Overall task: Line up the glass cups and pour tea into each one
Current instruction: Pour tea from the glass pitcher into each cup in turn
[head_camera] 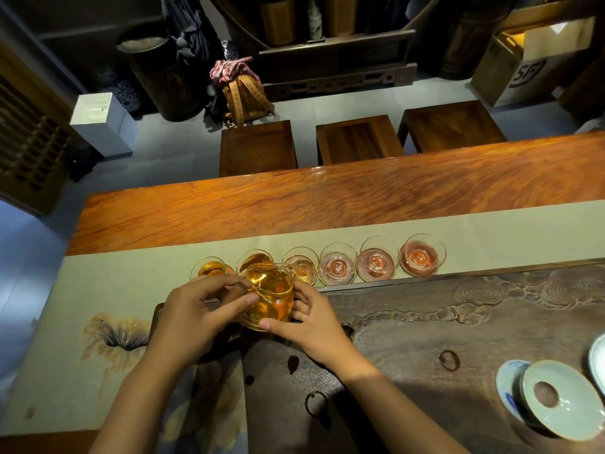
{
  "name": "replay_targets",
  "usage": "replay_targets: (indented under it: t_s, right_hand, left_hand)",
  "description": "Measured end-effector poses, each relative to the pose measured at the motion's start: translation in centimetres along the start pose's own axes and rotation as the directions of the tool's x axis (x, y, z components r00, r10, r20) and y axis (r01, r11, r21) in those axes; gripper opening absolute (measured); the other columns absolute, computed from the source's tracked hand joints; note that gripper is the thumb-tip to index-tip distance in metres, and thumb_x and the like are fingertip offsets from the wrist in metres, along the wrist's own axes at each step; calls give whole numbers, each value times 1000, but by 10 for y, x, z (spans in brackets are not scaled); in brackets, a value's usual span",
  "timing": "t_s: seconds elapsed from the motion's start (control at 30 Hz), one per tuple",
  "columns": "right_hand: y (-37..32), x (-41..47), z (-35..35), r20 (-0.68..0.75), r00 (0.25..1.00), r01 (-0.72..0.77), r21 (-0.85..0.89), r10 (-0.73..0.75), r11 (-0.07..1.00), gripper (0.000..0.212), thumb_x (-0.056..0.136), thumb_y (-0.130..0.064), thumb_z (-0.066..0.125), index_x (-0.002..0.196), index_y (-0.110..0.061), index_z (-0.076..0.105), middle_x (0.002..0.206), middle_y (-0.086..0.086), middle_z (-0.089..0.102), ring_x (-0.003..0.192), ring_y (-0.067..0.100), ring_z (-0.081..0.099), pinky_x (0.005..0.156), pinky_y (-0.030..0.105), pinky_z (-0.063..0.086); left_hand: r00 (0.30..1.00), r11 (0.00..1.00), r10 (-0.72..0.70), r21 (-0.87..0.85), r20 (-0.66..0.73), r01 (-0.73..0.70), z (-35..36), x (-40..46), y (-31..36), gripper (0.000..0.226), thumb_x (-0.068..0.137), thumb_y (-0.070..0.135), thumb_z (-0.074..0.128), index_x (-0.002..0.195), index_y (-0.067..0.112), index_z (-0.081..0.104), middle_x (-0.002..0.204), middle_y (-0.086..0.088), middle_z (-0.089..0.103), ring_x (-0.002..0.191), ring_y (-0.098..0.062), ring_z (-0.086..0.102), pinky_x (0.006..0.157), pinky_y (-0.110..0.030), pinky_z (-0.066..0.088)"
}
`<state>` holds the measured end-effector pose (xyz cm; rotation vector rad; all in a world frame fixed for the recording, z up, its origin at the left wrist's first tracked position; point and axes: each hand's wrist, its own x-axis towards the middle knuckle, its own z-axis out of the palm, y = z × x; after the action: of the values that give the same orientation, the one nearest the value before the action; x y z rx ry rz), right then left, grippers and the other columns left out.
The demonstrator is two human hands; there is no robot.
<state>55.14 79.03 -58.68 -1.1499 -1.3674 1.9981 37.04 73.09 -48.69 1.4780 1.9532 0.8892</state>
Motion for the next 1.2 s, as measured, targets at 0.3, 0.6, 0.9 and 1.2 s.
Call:
replay_targets:
  t_s: [0.3,0.6,0.9,1.2]
  right_hand:
    - [1,1,1,5,1000,12,14,-12,1000,87,70,-17,92,143,-9,46,136,7,63,121,18,64,106,41,51]
    - [1,1,3,-18,998,53,33,-53,998,71,68,-21,92,130,-15,58,123,3,70,111,15,69,98,33,55]
    - [-2,1,2,-30,997,71,53,-69,996,70,63,-29,93,125,-23,61,121,-3,72,110,13,70,93,27,56]
    - [-4,1,2,-20,997,74,55,-73,996,69,63,-31,92,123,-30,60,121,-5,72,110,11,70,93,26,56]
  left_hand:
    - [1000,1000,-7,-4,-2,7,0,2,2,19,64,59,66,83,60,68,94,35,68,95,10,61,69,-17,49]
    - [1000,1000,1,9,-12,-1,-2,3,7,23,63,55,67,85,49,68,93,21,70,90,-3,65,70,-18,49]
    - [1000,1000,-11,20,-8,11,-1,8,11,22,62,61,65,82,52,67,87,30,70,92,9,60,66,-17,48]
    - [1000,999,3,32,-9,-2,0,11,11,20,62,58,66,81,53,66,85,26,68,90,12,59,65,-18,46]
